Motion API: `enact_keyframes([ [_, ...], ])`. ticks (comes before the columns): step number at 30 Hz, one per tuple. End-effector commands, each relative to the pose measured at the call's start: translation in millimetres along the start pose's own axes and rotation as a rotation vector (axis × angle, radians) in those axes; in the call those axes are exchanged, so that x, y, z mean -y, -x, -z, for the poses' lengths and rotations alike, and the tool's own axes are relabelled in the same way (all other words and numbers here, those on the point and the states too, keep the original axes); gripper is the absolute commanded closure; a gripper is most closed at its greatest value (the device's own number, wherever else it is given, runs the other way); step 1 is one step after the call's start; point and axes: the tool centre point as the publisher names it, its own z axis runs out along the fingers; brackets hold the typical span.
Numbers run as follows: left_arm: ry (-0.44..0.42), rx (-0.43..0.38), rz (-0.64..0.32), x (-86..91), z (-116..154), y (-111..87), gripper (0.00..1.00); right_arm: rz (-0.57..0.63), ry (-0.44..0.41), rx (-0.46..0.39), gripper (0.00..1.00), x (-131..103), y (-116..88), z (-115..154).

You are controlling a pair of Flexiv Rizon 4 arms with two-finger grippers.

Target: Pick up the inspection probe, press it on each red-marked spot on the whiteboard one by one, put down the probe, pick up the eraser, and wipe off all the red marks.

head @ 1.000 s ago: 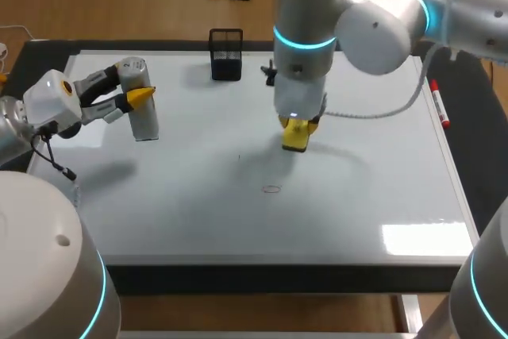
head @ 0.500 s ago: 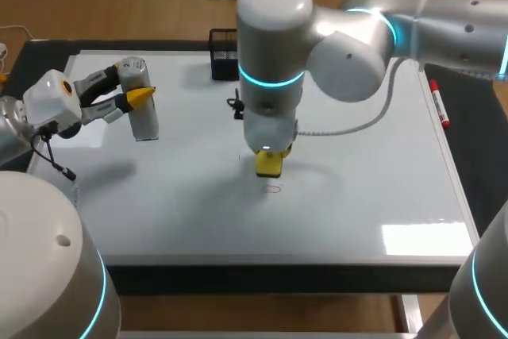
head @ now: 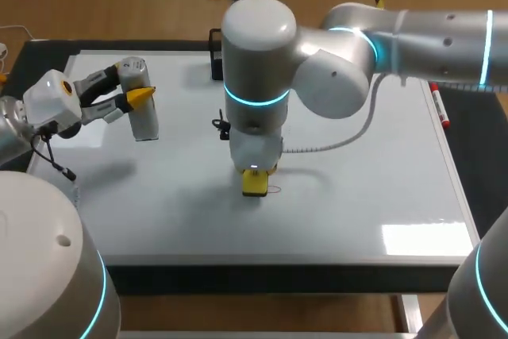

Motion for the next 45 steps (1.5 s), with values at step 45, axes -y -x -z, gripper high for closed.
enact_keyframes([
  [45, -0.001, 0.001, -0.001, 1.2, 0, -0.2, 1.00, -0.070, 0.007, -0.066, 1.00, -7, -65, -27],
])
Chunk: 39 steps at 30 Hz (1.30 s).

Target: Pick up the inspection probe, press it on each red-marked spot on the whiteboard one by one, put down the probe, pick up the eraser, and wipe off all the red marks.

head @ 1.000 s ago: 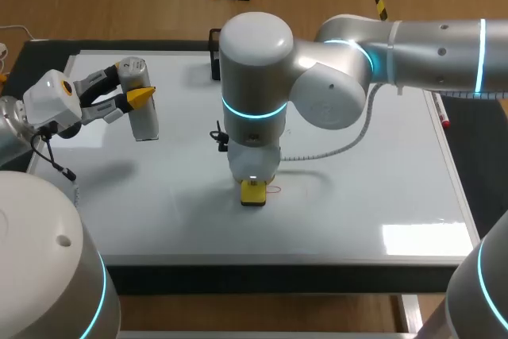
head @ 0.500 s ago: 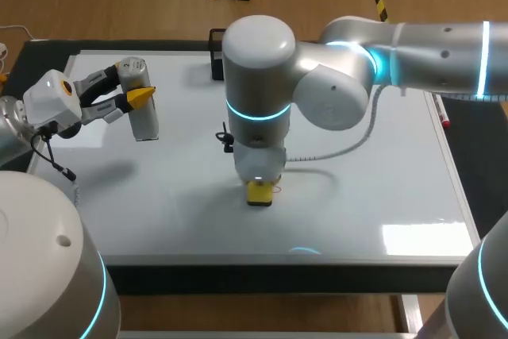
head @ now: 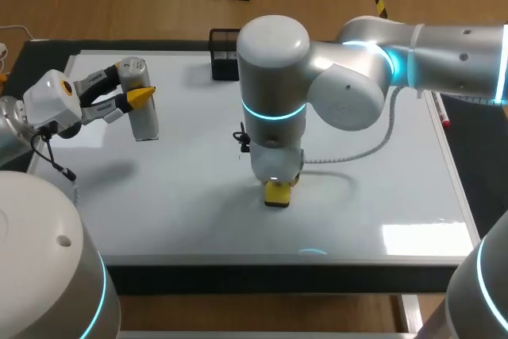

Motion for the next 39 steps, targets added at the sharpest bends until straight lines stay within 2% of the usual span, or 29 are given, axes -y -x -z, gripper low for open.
enact_keyframes([
  [1, -0.001, 0.001, -0.001, 1.2, 0, -0.2, 1.00, -0.002, -0.006, 0.002, 1.00, 1, -14, -6],
  [15, -0.001, 0.001, -0.001, 1.2, 0, -0.2, 1.00, -0.013, -0.021, -0.012, 1.00, 6, -26, -1],
  [22, -0.001, 0.001, -0.001, 1.2, 0, -0.2, 1.00, -0.012, -0.019, 0.016, 1.00, 14, -29, 17],
  [31, -0.001, 0.001, -0.001, 1.2, 0, -0.2, 1.00, 0.029, -0.042, 0.031, 1.00, 36, -28, 46],
  [39, -0.001, 0.001, -0.001, 1.2, 0, -0.2, 1.00, 0.046, -0.051, 0.026, 1.00, 46, -26, 55],
])
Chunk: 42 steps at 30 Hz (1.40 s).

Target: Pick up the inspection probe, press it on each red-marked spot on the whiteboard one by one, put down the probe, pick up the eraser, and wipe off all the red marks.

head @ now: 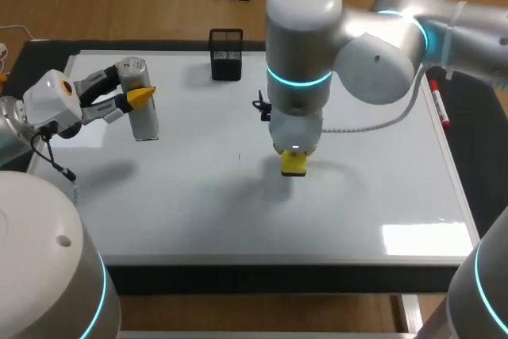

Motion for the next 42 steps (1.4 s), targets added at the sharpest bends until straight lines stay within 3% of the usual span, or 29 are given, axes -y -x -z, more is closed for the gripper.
enact_keyframes([
  [1, -0.001, 0.001, -0.001, 1.2, 0, -0.2, 1.00, 0.003, 0.002, -0.002, 1.00, 2, -2, 3],
  [20, -0.001, 0.001, -0.001, 1.2, 0, -0.2, 1.00, 0.003, 0.006, -0.002, 1.00, 4, -2, 2],
  [33, -0.001, 0.001, -0.001, 1.2, 0, -0.2, 1.00, 0.047, -0.004, -0.009, 1.00, 82, 10, -3],
  [42, -0.001, 0.001, -0.001, 1.2, 0, -0.2, 1.00, 0.070, -0.015, -0.008, 1.00, 151, 31, -6],
])
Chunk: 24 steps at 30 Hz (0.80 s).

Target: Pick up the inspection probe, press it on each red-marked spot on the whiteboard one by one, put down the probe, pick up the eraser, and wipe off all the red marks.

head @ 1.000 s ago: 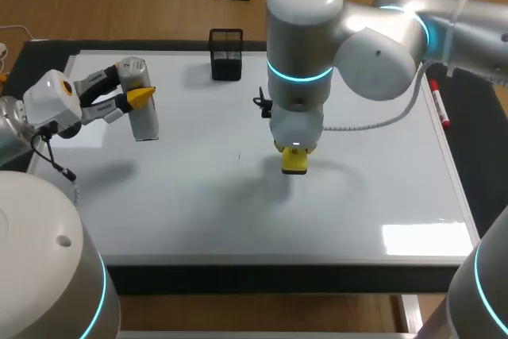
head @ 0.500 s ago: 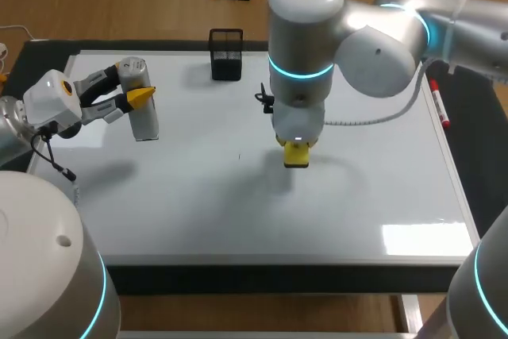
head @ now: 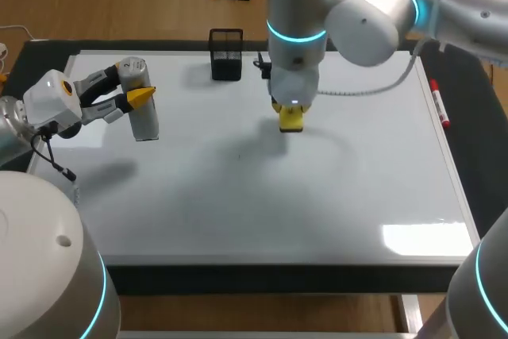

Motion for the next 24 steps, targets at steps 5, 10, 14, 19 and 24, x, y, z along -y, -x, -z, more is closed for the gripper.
enact_keyframes([
  [5, -0.001, 0.001, -0.001, 1.2, 0, -0.2, 1.00, 0.009, 0.044, -0.001, 1.00, 63, 24, -10],
  [10, -0.001, 0.001, -0.001, 1.2, 0, -0.2, 1.00, 0.015, 0.053, 0.020, 1.00, 83, 34, -14],
  [14, -0.001, 0.001, -0.001, 1.2, 0, -0.2, 1.00, 0.017, 0.065, 0.020, 1.00, 96, 38, -19],
  [19, -0.001, 0.001, -0.001, 1.2, 0, -0.2, 1.00, 0.007, 0.086, 0.026, 1.00, 111, 40, -27],
  [24, -0.001, 0.001, -0.001, 1.2, 0, -0.2, 1.00, 0.001, 0.099, 0.020, 1.00, 125, 38, -33],
])
